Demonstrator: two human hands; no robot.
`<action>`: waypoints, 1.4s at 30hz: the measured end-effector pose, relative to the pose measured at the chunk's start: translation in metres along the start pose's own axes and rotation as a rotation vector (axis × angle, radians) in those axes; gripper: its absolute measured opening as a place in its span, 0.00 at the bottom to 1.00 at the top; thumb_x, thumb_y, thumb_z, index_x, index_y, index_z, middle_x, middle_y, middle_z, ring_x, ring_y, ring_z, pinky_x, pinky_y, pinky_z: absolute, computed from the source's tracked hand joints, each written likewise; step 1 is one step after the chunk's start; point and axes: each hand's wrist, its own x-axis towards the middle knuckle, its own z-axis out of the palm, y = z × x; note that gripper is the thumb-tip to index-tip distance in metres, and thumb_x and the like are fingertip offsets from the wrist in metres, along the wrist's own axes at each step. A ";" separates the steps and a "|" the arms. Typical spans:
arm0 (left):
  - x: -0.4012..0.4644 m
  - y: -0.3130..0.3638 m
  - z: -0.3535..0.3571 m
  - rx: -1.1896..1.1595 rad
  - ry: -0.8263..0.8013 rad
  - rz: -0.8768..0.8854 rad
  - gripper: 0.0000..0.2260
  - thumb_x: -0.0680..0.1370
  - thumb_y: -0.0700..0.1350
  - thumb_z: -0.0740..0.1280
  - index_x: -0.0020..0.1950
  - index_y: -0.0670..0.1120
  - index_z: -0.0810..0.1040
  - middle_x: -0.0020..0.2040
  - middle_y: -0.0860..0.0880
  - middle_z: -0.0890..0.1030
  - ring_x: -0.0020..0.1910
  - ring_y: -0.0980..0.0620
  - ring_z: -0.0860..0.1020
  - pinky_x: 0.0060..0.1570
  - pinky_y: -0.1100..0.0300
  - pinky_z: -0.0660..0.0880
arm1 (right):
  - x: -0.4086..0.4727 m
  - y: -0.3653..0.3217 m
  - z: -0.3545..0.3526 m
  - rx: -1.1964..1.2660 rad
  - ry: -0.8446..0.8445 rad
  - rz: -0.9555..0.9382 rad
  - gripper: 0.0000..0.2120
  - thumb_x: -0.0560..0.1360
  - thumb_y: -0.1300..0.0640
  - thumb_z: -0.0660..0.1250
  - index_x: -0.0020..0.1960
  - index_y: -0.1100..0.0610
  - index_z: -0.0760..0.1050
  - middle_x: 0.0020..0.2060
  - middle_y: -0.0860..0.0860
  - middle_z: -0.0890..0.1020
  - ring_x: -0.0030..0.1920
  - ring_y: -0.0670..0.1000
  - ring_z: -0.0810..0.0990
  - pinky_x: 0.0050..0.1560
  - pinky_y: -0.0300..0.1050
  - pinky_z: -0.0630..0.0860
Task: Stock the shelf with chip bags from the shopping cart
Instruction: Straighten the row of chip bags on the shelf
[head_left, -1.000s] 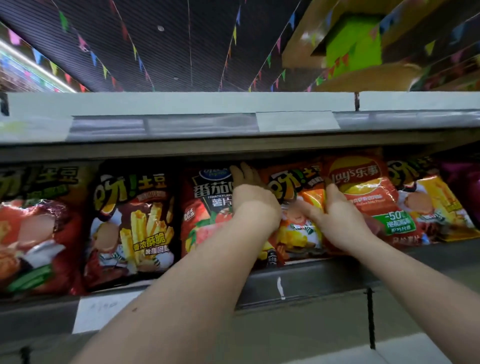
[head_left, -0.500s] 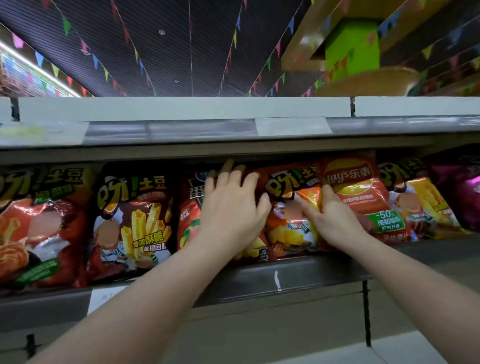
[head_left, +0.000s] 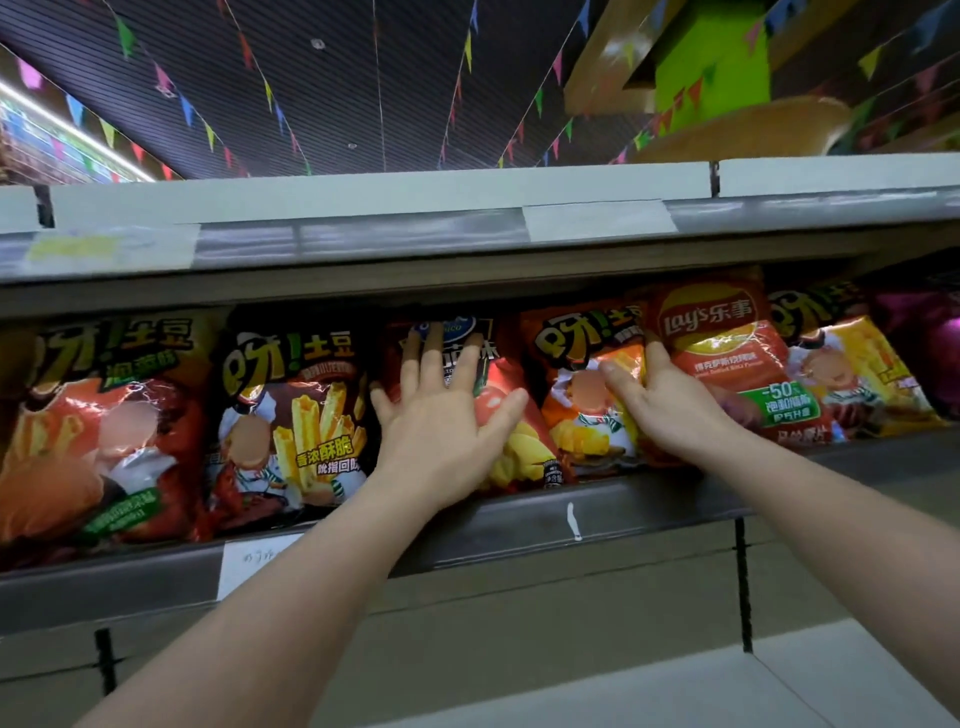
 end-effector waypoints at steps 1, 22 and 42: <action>0.000 0.000 0.000 -0.001 0.004 -0.003 0.32 0.79 0.64 0.50 0.79 0.53 0.47 0.78 0.45 0.49 0.77 0.44 0.45 0.72 0.39 0.44 | -0.001 -0.003 -0.001 -0.036 0.024 -0.007 0.32 0.79 0.43 0.54 0.74 0.63 0.53 0.67 0.64 0.67 0.65 0.63 0.69 0.61 0.51 0.67; 0.013 0.113 0.019 -0.330 0.189 0.181 0.39 0.69 0.64 0.51 0.76 0.46 0.59 0.75 0.42 0.59 0.75 0.46 0.57 0.72 0.54 0.54 | 0.024 0.077 -0.100 -0.063 0.404 -0.043 0.24 0.78 0.49 0.59 0.71 0.57 0.64 0.67 0.59 0.68 0.68 0.58 0.65 0.66 0.50 0.62; 0.046 0.240 0.092 0.068 -0.006 -0.117 0.30 0.81 0.57 0.53 0.78 0.54 0.42 0.79 0.45 0.41 0.77 0.41 0.40 0.71 0.36 0.45 | 0.082 0.202 -0.143 0.545 -0.014 0.140 0.35 0.73 0.43 0.66 0.71 0.62 0.62 0.65 0.56 0.72 0.65 0.57 0.71 0.60 0.45 0.67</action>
